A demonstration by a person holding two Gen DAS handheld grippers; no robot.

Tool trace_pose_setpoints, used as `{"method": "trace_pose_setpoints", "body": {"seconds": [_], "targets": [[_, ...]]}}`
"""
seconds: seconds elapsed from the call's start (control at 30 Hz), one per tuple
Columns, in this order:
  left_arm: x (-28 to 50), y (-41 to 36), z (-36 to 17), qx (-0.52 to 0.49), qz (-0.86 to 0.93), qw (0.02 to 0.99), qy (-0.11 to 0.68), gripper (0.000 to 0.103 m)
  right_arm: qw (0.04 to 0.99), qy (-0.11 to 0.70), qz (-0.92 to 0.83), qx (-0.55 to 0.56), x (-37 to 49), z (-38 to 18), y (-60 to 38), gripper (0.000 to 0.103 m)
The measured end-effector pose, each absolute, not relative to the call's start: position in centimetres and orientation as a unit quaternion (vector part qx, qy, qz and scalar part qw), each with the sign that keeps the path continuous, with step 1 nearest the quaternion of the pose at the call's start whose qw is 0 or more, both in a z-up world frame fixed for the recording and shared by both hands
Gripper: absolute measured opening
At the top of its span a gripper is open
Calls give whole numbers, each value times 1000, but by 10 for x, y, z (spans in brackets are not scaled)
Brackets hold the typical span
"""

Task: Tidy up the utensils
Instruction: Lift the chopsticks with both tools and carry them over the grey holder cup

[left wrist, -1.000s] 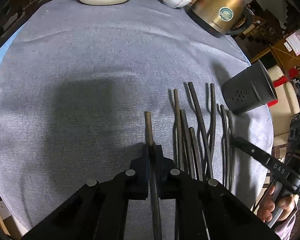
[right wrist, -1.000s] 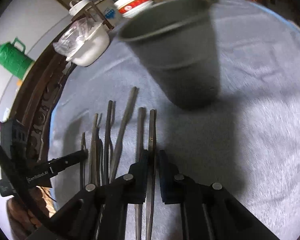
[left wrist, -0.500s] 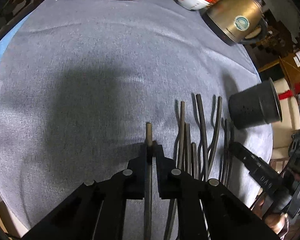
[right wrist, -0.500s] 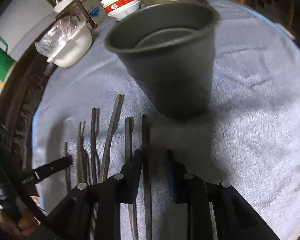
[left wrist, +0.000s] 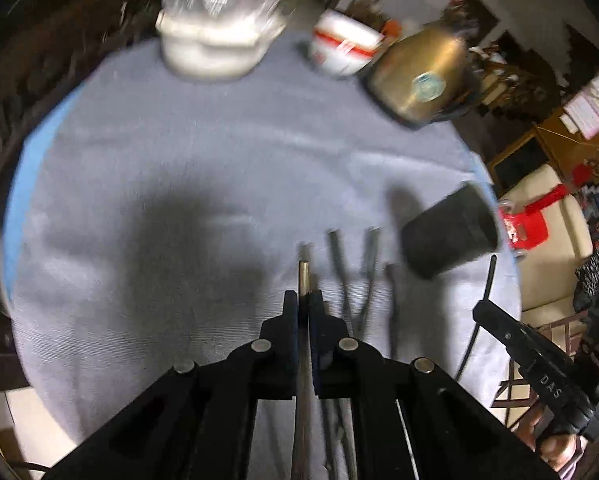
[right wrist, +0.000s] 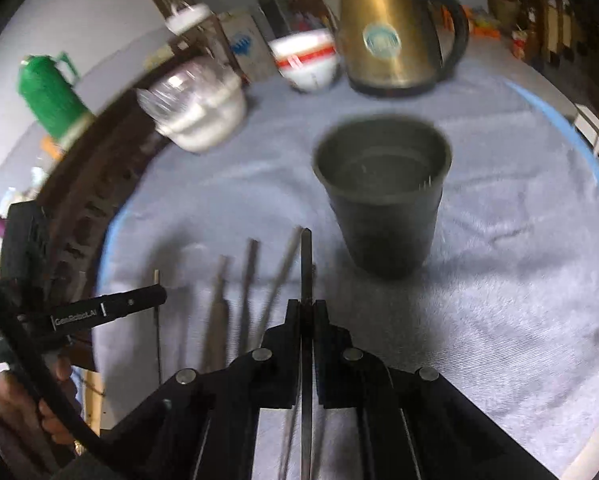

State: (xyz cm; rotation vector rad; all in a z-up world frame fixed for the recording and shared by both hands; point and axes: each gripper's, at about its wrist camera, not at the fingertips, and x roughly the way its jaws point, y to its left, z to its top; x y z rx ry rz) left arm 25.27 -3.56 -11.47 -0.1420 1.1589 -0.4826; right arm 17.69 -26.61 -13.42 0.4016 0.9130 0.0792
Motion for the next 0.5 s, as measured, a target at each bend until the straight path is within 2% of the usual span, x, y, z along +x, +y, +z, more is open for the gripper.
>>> {"method": "trace_pose_setpoints", "body": {"seconds": [0.5], "targets": [[193, -74, 40, -34, -309, 866, 391, 5, 942, 260, 24, 212, 126, -22, -298, 6]]}}
